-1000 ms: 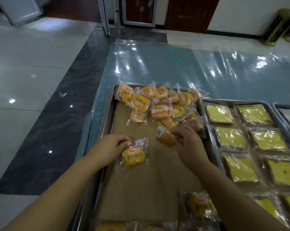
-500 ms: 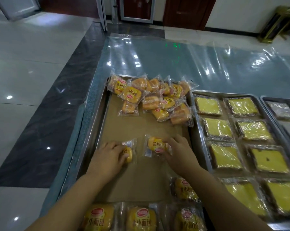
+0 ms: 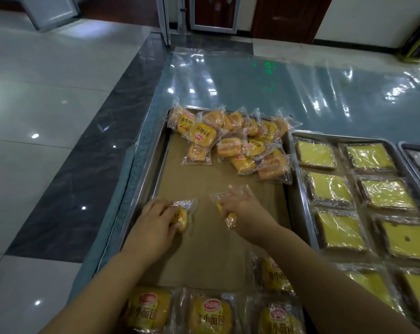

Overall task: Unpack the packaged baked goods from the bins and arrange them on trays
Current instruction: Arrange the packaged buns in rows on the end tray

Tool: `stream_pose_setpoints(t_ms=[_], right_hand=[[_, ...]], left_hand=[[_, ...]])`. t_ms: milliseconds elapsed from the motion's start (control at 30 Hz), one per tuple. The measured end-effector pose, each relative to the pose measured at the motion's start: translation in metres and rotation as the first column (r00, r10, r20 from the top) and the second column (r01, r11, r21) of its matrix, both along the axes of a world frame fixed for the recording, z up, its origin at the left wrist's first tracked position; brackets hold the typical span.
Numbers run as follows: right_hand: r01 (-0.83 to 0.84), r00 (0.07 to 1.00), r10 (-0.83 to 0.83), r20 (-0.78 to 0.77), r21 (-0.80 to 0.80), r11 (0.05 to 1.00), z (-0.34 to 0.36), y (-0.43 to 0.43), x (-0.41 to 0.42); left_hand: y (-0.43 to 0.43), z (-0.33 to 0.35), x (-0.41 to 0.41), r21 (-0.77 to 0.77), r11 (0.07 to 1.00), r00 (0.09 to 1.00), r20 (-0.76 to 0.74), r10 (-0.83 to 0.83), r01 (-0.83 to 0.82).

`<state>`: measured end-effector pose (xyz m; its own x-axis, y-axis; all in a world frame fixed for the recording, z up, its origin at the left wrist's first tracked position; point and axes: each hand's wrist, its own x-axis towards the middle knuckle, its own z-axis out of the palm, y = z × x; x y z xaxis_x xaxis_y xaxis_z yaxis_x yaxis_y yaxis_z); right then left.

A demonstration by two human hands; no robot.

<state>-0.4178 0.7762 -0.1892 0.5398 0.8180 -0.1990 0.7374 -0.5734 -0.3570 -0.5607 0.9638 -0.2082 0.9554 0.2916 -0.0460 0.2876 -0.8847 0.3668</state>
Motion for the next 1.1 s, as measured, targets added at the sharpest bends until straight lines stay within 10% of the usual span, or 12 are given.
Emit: stream_pose_setpoints(t_ms=[100,200,433,1100], right_hand=[[0.236,0.965,-0.251,0.074,0.169,0.957,-0.002,-0.002,-0.01],[0.341,0.938,-0.34,0.071,-0.005,0.94,-0.012,0.002,-0.023],[0.144,0.982,-0.127,-0.137,0.122,0.982,-0.01,-0.007,-0.049],[0.069,0.989,-0.072,-0.132,-0.027,0.997,-0.006,-0.029,-0.102]], left_hand=[[-0.003,0.001,-0.002,-0.008,1.0,1.0,-0.002,-0.008,0.008],[-0.007,0.002,-0.005,-0.054,0.999,1.0,-0.016,-0.004,0.003],[-0.014,0.007,-0.027,-0.068,0.998,0.993,-0.117,-0.011,0.003],[-0.028,0.004,-0.057,0.215,0.956,0.933,-0.342,-0.116,0.197]])
